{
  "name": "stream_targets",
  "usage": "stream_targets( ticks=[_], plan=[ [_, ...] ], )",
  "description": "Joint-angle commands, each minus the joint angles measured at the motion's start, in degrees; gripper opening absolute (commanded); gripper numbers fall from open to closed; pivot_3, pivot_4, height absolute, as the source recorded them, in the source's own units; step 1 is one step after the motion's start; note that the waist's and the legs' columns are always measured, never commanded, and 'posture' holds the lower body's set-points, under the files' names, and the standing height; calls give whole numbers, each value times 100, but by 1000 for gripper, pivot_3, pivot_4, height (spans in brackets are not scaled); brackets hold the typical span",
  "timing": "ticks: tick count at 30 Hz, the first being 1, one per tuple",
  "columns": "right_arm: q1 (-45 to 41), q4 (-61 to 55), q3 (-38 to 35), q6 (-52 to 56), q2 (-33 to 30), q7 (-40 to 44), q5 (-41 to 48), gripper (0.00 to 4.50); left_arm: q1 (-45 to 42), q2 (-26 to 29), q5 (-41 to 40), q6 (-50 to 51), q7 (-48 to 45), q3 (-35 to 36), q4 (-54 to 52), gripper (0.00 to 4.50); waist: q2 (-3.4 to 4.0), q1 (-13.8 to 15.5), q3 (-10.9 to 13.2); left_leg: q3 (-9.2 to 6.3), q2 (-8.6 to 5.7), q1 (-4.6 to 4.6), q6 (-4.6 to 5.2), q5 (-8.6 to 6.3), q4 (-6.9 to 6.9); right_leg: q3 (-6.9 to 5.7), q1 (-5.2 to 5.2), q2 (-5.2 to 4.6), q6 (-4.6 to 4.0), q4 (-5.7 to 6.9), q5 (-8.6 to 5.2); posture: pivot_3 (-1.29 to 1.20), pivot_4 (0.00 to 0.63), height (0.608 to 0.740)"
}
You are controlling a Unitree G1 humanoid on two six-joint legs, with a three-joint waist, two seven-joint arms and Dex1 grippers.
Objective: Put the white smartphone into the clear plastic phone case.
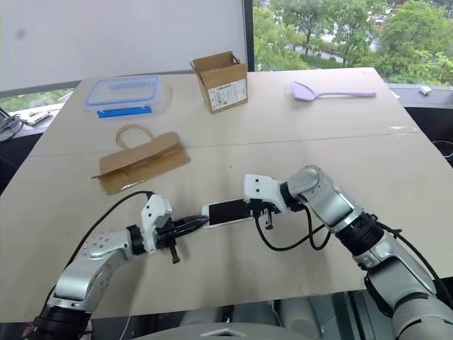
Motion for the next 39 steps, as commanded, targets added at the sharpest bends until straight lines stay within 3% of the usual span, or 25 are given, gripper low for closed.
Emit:
stream_targets(
  ticks=[1, 4, 6, 11, 15, 19, 20, 22, 24, 25, 26, 29, 30, 31, 36, 39],
  plan=[
    [373, 1064, 1249, 450, -22, 243, -862, 0, 37, -22, 113, 72, 8, -175, 99, 38, 11, -7, -44, -1, 0, 7, 0, 0, 0, 2, 4, -3, 0, 0, 0, 0, 150, 740],
    [290, 1884, 1640, 179, 387, 192, -1306, 0, 83, -40, 134, 129, 51, -216, -30, 38, -2, -44, -124, -3, 4, 28, -2, -1, -6, 5, 15, -5, 0, -1, -2, 0, 150, 740],
    [267, 2126, 1513, 69, 617, 108, -1365, 0, 98, -43, 116, 188, 89, -216, -133, 38, -5, -82, -139, 13, 27, 108, -31, -19, -22, 0, 68, -46, 0, -5, -3, 0, 150, 740],
    [476, 1384, 209, -37, 901, -313, -621, 0, 79, -85, -105, 320, 160, -58, -374, 38, 37, -155, -145, -9, 28, 133, -55, -34, -23, -71, 72, -116, 1, -9, -5, 0, 150, 740],
    [926, 393, -887, -320, 938, -694, 34, 0, 23, -225, -403, 498, 290, 115, -621, 38, 33, -141, -18, -23, 25, 106, -56, -33, -22, -145, 56, -157, 1, -10, -5, 0, 150, 740],
    [1516, -540, -1707, -424, 702, -897, 548, 0, -129, -419, -738, 665, 514, 381, -794, 38, 38, -87, 48, -13, -13, -23, -24, -10, -9, -169, -50, -141, 5, 11, 28, 0, 150, 740],
    [1630, -722, -1892, -384, 667, -971, 686, 598, -182, -452, -778, 679, 582, 439, -813, 267, 27, -45, 63, -12, -16, -34, -25, -12, -8, -173, -53, -130, -5, 8, 36, 0, 150, 740],
    [1829, -1090, -2201, -250, 570, -1061, 965, 1352, -277, -471, -919, 782, 645, 543, -847, 897, 13, -14, 76, -12, -11, -94, -27, -14, -8, -186, -96, -115, 4, -5, 51, 0, 150, 740],
    [2039, -1448, -2513, -185, 467, -1254, 1111, 2340, -310, -426, -1024, 821, 638, 636, -898, 1839, 6, -6, 101, -13, -11, -132, -29, -17, -11, -186, -130, -111, 8, -10, 50, 0, 150, 740],
    [2178, -1667, -2689, -121, 396, -1335, 1204, 2592, -299, -408, -1093, 865, 656, 713, -941, 2039, 2, -7, 121, -13, -11, -133, -29, -18, -11, -185, -131, -111, 8, -11, 49, 0, 150, 740],
    [2344, -1919, -2881, -45, 308, -1414, 1293, 3169, -250, -361, -1162, 888, 632, 796, -1008, 2642, -3, -5, 140, -15, -11, -137, -29, -21, -12, -183, -133, -107, 8, -16, 49, 0, 150, 740],
    [2845, -2606, -3357, 245, 81, -1613, 1593, 4307, -70, -229, -1377, 1013, 619, 1070, -1199, 3740, -14, -6, 161, -27, -10, -165, -29, -22, -8, -195, -148, -107, 10, -25, 49, 0, 150, 740],
    [3078, -2840, -3517, 275, -13, -1711, 1617, 4500, 23, -177, -1439, 1054, 650, 1190, -1291, 4320, -18, -7, 166, -28, -10, -168, -29, -23, -7, -196, -149, -107, 10, -26, 49, 0, 150, 740],
    [3316, -3060, -3682, 307, -97, -1806, 1653, 4500, 140, -114, -1455, 1054, 651, 1290, -1385, 4474, -22, -1, 172, -29, -10, -169, -29, -23, -6, -197, -149, -107, 11, -27, 48, 0, 150, 740],
    [4722, -4087, -4616, 419, -480, -2032, 1912, 4500, 1021, 297, -1660, 1219, 437, 1830, -1792, 4474, -30, 5, 188, -36, -8, -173, -30, -23, 0, -205, -146, -106, 22, -33, 31, 0, 150, 740],
    [5306, -4388, -5024, 372, -484, -2219, 1974, 4500, 1293, 266, -1634, 1218, 665, 2090, -1777, 4474, -32, 5, 189, -36, -6, -170, -30, -23, 8, -205, -143, -105, 11, -30, 20, 0, 150, 740]
  ],
)
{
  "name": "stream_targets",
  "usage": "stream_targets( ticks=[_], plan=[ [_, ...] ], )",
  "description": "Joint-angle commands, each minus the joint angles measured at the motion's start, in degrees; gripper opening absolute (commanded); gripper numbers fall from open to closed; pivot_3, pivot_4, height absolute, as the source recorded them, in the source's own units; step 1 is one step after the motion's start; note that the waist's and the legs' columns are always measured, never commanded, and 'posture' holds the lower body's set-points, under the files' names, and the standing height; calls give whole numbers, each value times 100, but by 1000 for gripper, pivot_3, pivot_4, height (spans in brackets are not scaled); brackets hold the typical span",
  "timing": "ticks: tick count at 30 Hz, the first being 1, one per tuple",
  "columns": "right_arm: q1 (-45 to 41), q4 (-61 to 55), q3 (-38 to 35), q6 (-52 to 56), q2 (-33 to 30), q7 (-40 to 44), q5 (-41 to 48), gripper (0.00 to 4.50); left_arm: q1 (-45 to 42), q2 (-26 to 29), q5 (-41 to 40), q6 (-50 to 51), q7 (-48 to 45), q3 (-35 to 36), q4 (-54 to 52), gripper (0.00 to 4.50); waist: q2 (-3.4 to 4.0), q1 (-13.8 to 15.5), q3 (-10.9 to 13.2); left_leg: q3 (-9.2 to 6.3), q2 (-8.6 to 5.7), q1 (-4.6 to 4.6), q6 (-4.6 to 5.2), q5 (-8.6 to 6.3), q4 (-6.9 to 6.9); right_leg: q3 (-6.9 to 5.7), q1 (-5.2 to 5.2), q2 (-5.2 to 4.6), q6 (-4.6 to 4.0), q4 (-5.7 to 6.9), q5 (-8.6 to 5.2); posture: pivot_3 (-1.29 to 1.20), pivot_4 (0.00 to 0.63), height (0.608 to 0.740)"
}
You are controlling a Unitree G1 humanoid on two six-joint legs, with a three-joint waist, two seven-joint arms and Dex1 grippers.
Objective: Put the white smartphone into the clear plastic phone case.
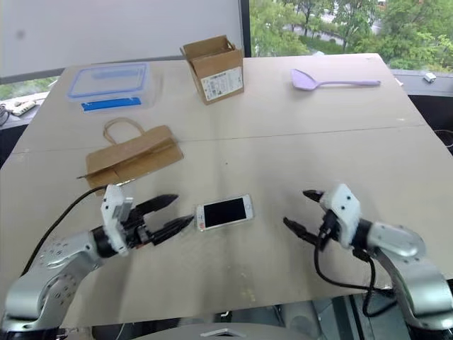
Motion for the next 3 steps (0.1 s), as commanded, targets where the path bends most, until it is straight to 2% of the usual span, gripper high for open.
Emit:
stream_targets(
  ticks=[1, 3],
  plan=[
    [396, -498, -495, -68, -36, -226, 146, 4500, 143, -41, 0, 10, 328, 356, -146, 4474, -2, 3, 2, -1, 0, 1, 0, 0, 4, 0, 1, 0, 0, 3, 0, 0, 150, 740],
    [623, -551, -477, -206, -35, -290, 61, 4500, 120, -178, -132, 214, 632, 379, -139, 4474, -2, 2, 3, -11, 2, -2, 0, 0, 36, 1, 3, 7, -2, 19, 1, 0, 150, 740]
  ],
)
